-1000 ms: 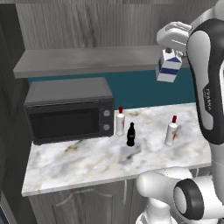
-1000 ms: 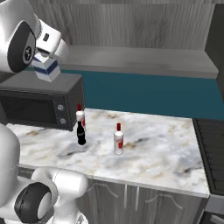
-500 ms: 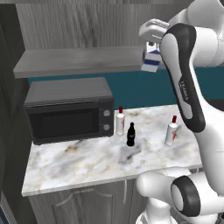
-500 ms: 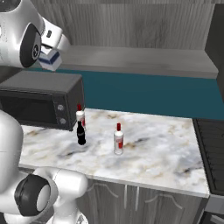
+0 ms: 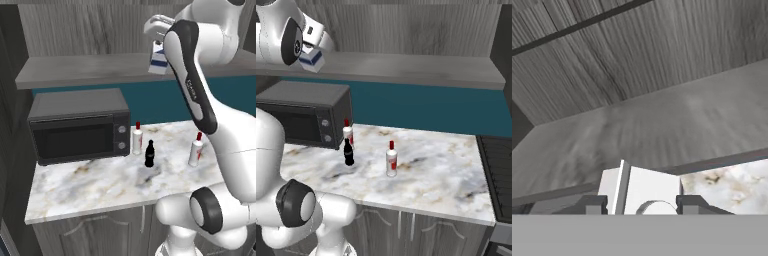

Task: Sort all alcoholic drinks to one cabinet, and non-alcoholic drinks to the other.

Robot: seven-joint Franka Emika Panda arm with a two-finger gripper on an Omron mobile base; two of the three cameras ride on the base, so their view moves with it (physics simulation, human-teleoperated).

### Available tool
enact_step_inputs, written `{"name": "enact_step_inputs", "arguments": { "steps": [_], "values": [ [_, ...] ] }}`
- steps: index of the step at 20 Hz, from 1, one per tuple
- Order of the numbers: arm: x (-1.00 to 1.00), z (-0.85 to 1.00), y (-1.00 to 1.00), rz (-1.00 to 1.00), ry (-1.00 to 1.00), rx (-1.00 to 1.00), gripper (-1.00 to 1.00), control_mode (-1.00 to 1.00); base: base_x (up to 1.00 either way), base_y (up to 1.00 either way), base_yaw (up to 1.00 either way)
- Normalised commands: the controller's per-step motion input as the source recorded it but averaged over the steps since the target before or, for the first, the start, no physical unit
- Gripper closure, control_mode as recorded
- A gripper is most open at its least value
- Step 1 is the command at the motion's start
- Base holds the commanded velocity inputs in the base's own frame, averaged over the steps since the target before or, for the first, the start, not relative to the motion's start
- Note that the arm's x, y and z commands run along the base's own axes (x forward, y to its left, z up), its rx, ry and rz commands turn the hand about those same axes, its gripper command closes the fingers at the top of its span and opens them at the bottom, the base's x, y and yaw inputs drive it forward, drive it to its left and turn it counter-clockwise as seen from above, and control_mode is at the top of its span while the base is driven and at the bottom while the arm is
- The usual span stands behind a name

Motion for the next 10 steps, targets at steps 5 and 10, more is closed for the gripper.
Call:
{"name": "enact_step_inputs", "arguments": {
  "steps": [5,10],
  "values": [
    [0.49,-0.02,0.11,0.00,0.00,0.00,1.00,-1.00,0.00,0.00,0.00],
    [0.44,-0.09,0.05,0.00,0.01,0.00,1.00,-1.00,0.00,0.00,0.00]
  ]
}}
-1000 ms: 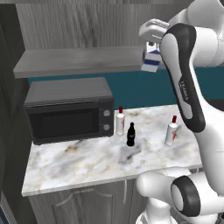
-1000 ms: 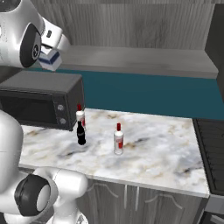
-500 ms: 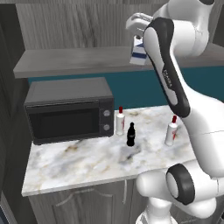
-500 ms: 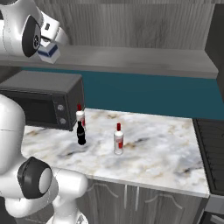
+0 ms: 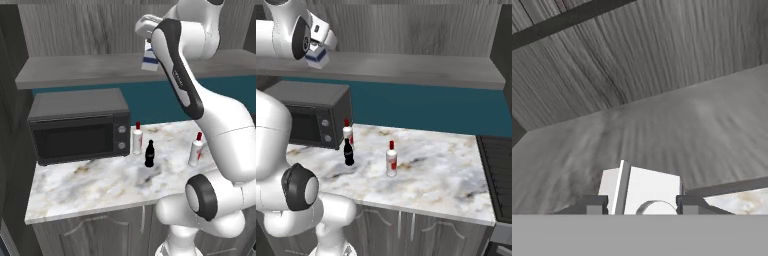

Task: Sort all alcoholic drinks to one cabinet, and non-alcoholic drinks to the other.

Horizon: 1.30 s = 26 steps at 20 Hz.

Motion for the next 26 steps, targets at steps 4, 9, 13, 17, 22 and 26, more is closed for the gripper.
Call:
{"name": "enact_step_inputs", "arguments": {
  "steps": [4,9,13,17,22,26],
  "values": [
    [0.36,-0.18,0.03,0.00,0.01,0.00,1.00,-1.00,0.00,0.00,0.00],
    [0.34,-0.19,0.05,0.00,0.00,0.00,1.00,-1.00,0.00,0.00,0.00],
    [0.32,-0.14,0.09,0.00,0.00,0.00,1.00,-1.00,0.00,0.00,0.00],
    [0.37,-0.09,0.06,0.00,0.00,0.00,1.00,-1.00,0.00,0.00,0.00],
    [0.35,-0.07,0.07,0.00,0.00,0.00,1.00,-1.00,0.00,0.00,0.00],
    [0.34,-0.09,0.06,0.00,0.00,0.00,1.00,-1.00,0.00,0.00,0.00]
  ]
}}
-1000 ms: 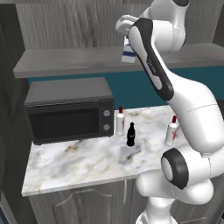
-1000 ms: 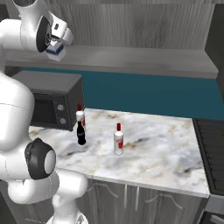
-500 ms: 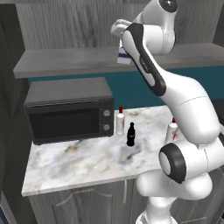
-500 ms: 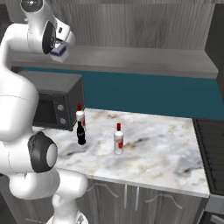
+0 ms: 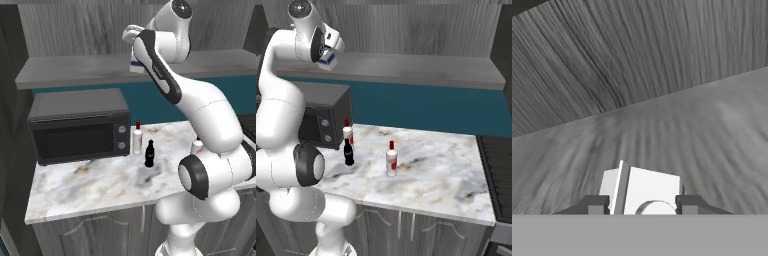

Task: Sort all alcoholic drinks to one cabinet, and non-alcoholic drinks to the other.

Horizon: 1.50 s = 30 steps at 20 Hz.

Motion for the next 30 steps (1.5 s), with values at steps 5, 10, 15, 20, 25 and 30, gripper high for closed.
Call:
{"name": "enact_step_inputs", "arguments": {
  "steps": [5,10,15,20,25,30],
  "values": [
    [0.34,-0.08,0.04,0.00,0.00,0.00,1.00,-1.00,0.00,0.00,0.00],
    [0.40,-0.07,0.05,0.00,0.00,0.00,1.00,-1.00,0.00,0.00,0.00],
    [0.18,-0.11,0.06,0.00,0.00,0.00,1.00,-1.00,0.00,0.00,0.00],
    [0.12,-0.04,0.03,0.00,0.00,0.00,-1.00,-1.00,0.00,0.00,0.00],
    [0.29,-0.01,0.00,0.00,0.00,0.00,-1.00,-1.00,0.00,0.00,0.00],
    [0.30,-0.02,0.00,0.00,0.00,0.00,-1.00,-1.00,0.00,0.00,0.00]
  ]
}}
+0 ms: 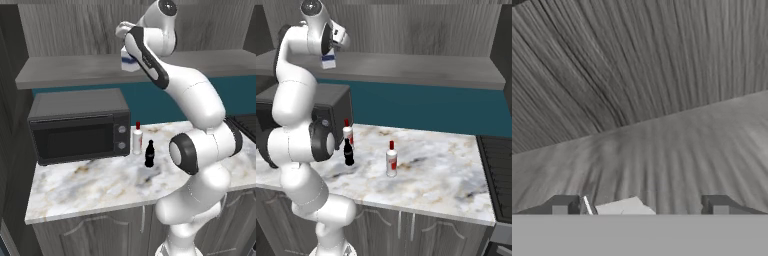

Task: Sort all alcoholic drinks to one cabinet, and non-alcoholic drinks to the other.

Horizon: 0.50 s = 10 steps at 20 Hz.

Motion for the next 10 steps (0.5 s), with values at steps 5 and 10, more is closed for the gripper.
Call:
{"name": "enact_step_inputs", "arguments": {
  "steps": [5,10],
  "values": [
    [0.01,0.01,0.00,0.00,-0.02,0.00,-1.00,-1.00,0.00,0.00,0.00],
    [-0.51,0.02,0.00,0.00,-0.11,0.00,-1.00,-1.00,0.00,0.00,0.00]
  ]
}}
